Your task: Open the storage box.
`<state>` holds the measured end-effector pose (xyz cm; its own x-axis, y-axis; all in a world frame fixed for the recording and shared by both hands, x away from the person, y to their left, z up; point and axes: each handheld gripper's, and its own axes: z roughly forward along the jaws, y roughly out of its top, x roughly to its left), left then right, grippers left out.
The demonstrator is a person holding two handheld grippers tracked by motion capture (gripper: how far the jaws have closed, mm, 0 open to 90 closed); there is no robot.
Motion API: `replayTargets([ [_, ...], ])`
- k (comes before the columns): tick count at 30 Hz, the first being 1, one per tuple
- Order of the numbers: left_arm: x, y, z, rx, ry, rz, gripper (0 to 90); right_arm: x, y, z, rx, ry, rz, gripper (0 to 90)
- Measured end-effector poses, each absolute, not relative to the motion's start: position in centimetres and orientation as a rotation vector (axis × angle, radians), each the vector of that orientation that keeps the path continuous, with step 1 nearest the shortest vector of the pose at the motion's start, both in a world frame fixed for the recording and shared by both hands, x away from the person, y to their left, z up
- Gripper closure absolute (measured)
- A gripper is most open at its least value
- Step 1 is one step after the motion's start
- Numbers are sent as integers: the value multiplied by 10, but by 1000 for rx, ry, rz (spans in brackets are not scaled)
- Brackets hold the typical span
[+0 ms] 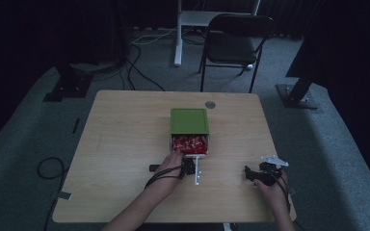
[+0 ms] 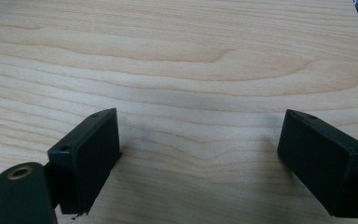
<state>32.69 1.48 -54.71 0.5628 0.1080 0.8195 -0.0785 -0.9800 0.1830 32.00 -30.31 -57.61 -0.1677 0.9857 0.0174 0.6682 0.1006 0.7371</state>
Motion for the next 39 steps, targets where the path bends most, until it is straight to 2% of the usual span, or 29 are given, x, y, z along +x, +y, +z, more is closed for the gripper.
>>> replayTargets([
  [39,266,16,-553,2613,-45,1373,716,320,-303,-576,1611,1894,850,121],
])
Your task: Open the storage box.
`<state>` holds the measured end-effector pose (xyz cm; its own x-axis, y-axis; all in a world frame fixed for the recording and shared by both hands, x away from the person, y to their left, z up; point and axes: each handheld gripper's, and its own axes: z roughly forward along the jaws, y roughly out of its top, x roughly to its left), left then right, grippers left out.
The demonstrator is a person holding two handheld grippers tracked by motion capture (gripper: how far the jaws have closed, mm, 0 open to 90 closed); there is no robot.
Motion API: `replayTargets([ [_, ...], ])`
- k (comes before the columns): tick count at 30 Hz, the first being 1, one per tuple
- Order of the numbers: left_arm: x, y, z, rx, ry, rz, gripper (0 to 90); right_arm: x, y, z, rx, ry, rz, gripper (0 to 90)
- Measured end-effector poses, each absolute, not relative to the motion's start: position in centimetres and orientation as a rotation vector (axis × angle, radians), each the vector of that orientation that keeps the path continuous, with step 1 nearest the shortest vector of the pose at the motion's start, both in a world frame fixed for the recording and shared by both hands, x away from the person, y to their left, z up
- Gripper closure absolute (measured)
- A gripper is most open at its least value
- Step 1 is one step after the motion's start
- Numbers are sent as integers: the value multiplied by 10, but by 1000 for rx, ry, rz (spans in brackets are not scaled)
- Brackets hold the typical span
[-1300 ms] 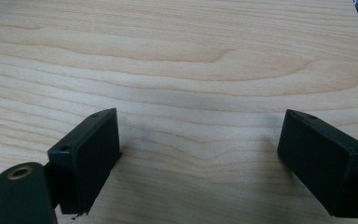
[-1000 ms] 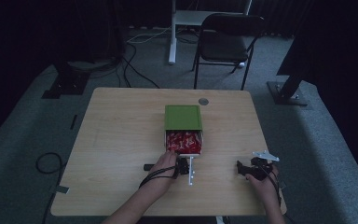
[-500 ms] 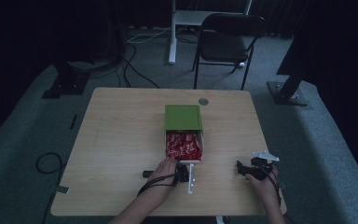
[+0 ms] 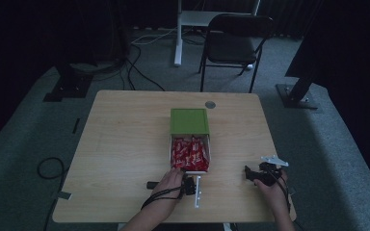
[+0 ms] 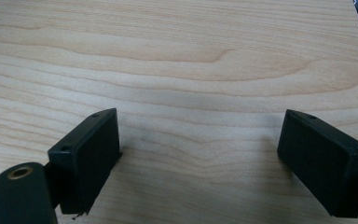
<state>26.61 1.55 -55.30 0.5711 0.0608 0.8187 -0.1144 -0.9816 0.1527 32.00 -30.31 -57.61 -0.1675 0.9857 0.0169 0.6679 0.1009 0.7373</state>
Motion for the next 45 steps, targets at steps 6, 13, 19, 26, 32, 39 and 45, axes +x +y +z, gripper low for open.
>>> replayTargets([
  [6,258,17,-553,2610,-50,1375,716,320,-303,-576,1612,1894,850,121],
  [13,252,17,-552,2618,-50,1362,715,320,-303,-576,1612,1894,850,122],
  [19,247,16,-551,2624,-31,1333,711,320,-303,-576,1611,1894,850,121],
  [26,242,16,-549,2632,-34,1319,710,320,-303,-576,1612,1894,850,121],
  [32,242,19,-544,2629,22,1217,644,320,-303,-576,1612,1894,850,121],
  [39,242,28,-534,2583,108,1048,620,320,-303,-576,1612,1894,850,121],
  [45,239,36,-525,2511,191,915,620,320,-303,-576,1611,1894,850,121],
])
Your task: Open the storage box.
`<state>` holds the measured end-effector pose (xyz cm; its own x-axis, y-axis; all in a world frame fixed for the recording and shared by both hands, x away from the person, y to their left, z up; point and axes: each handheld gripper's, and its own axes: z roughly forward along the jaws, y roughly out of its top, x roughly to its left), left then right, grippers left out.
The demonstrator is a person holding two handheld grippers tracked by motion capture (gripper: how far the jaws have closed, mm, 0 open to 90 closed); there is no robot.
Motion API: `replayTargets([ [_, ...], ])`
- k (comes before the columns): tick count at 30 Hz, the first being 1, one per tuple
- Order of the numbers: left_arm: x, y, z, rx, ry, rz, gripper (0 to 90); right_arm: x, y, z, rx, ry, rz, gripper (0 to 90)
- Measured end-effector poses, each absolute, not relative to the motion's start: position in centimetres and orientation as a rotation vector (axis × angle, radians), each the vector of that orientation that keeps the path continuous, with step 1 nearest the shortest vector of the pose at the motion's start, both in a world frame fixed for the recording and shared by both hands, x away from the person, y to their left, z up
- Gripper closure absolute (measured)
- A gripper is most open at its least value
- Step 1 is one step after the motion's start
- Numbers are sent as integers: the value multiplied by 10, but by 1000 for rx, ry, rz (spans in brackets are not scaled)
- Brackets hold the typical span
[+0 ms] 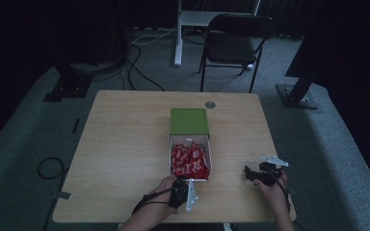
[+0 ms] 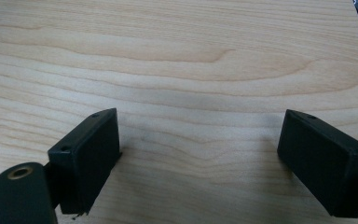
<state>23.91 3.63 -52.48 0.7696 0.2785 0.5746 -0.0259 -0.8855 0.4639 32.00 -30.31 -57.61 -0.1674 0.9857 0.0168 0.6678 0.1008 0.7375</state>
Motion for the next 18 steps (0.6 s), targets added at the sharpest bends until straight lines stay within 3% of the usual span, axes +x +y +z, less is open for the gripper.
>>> replayTargets([
  [18,236,81,-504,2350,362,715,620,320,-303,-576,1611,1893,850,121],
])
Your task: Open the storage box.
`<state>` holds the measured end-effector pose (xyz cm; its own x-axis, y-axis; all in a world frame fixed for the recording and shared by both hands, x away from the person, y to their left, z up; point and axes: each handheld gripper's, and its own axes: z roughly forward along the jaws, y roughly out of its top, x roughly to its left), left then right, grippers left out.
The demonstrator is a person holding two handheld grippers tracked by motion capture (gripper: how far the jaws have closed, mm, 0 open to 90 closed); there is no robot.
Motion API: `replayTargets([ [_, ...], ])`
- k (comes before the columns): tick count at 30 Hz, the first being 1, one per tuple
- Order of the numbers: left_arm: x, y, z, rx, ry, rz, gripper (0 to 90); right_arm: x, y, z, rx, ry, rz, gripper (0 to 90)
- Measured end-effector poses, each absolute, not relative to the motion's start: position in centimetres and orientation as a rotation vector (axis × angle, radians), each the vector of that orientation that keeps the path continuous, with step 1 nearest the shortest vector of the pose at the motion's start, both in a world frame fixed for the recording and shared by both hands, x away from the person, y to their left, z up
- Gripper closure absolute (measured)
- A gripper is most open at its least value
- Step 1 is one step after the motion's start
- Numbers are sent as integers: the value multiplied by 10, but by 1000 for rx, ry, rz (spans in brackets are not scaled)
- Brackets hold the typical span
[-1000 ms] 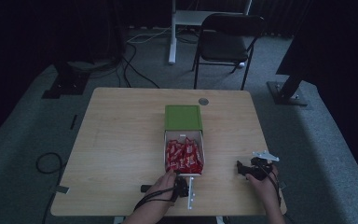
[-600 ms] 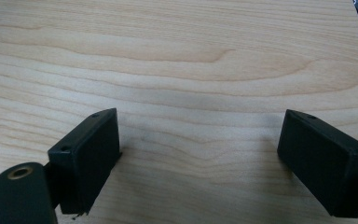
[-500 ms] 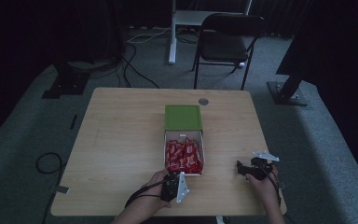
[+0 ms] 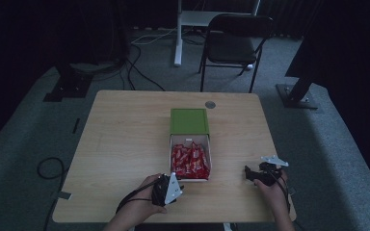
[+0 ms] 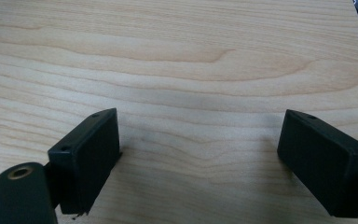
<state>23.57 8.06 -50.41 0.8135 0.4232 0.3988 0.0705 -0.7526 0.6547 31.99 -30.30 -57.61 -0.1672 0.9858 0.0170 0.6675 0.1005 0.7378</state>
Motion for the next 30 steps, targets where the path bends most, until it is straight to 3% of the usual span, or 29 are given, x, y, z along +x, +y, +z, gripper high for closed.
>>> replayTargets([
  [15,245,129,-524,2272,567,659,620,320,-303,-576,1611,1893,850,121],
  [30,263,180,-534,2137,777,707,611,320,-303,-576,1610,1894,850,122],
])
